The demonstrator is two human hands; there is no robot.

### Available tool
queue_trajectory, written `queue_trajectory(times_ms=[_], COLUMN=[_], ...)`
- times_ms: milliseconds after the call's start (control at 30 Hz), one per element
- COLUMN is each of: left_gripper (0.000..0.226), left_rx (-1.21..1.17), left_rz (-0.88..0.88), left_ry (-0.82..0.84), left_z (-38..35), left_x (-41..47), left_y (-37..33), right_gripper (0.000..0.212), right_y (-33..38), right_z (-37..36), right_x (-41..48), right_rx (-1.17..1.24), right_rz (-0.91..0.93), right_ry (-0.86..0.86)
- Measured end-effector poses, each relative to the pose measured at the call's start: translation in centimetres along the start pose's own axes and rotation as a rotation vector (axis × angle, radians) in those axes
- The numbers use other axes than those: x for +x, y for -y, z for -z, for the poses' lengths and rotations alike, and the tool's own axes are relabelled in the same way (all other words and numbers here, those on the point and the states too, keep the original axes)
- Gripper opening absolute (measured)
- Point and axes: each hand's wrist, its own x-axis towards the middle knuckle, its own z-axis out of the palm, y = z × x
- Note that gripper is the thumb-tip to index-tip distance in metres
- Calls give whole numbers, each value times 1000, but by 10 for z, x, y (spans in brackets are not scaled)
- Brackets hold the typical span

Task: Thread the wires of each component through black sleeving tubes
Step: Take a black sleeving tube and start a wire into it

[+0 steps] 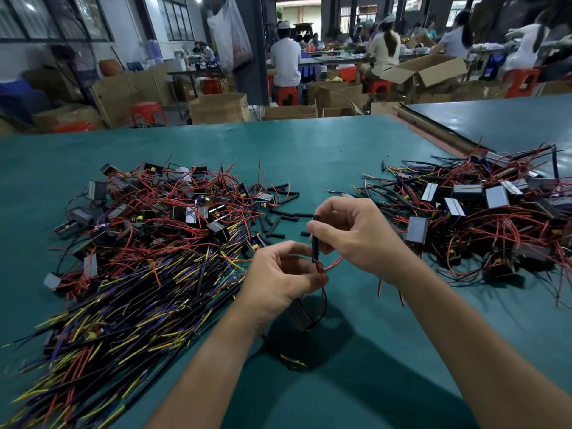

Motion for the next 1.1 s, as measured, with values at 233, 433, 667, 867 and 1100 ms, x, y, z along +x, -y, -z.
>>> queue_trajectory(times_ms=[233, 433, 667, 867, 1100], left_gripper=[28, 29, 29, 29, 32], left_rx=[14, 17, 18, 63, 205], left_rz=[-29, -57, -50, -109, -126], left_ry=[-27, -63, -111, -149, -81], left_z=[-4, -8, -7, -7, -3], left_x=[3, 2, 2, 1, 1], left_y=[2, 2, 1, -1, 2], right_gripper=[8, 4, 4, 8, 9], right_y=[6, 5, 7, 9, 4], right_z=[4, 8, 11, 10, 9], right_x=[-2, -2, -2, -2, -1], right_rx=[34, 1, -41, -66, -94], right_rz=[-32, -36, -46, -36, -13], right_ry=[86, 151, 192, 186, 132])
